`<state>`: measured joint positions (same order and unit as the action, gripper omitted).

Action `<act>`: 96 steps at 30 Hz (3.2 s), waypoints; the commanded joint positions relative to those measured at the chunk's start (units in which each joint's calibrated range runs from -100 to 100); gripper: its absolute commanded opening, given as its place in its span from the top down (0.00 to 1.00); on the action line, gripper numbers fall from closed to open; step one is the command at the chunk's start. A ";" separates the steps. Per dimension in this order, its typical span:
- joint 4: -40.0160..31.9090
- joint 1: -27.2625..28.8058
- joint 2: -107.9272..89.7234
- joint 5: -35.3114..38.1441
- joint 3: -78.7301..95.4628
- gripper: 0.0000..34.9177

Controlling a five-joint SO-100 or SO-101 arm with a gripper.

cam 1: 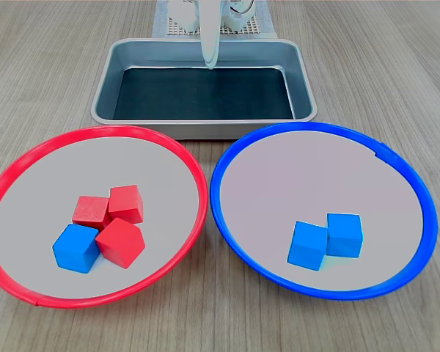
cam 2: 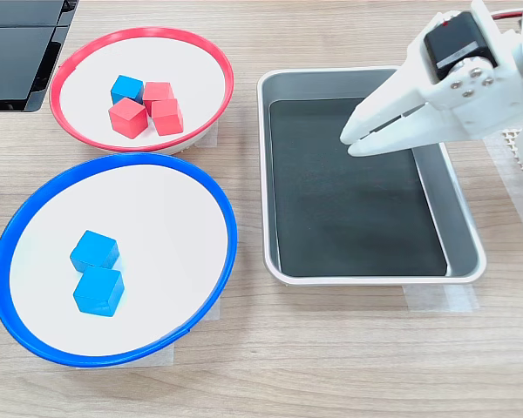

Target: Relocate any blue block in the red dish to the blue dish, correcting any misplacements.

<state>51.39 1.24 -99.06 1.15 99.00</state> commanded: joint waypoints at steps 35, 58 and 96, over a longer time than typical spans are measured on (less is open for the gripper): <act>0.33 -0.06 0.09 -0.05 -0.19 0.99; 0.33 -0.06 0.09 -0.05 -0.19 0.99; -11.64 3.80 45.54 5.32 -39.78 0.99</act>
<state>43.39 4.34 -63.94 5.84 70.05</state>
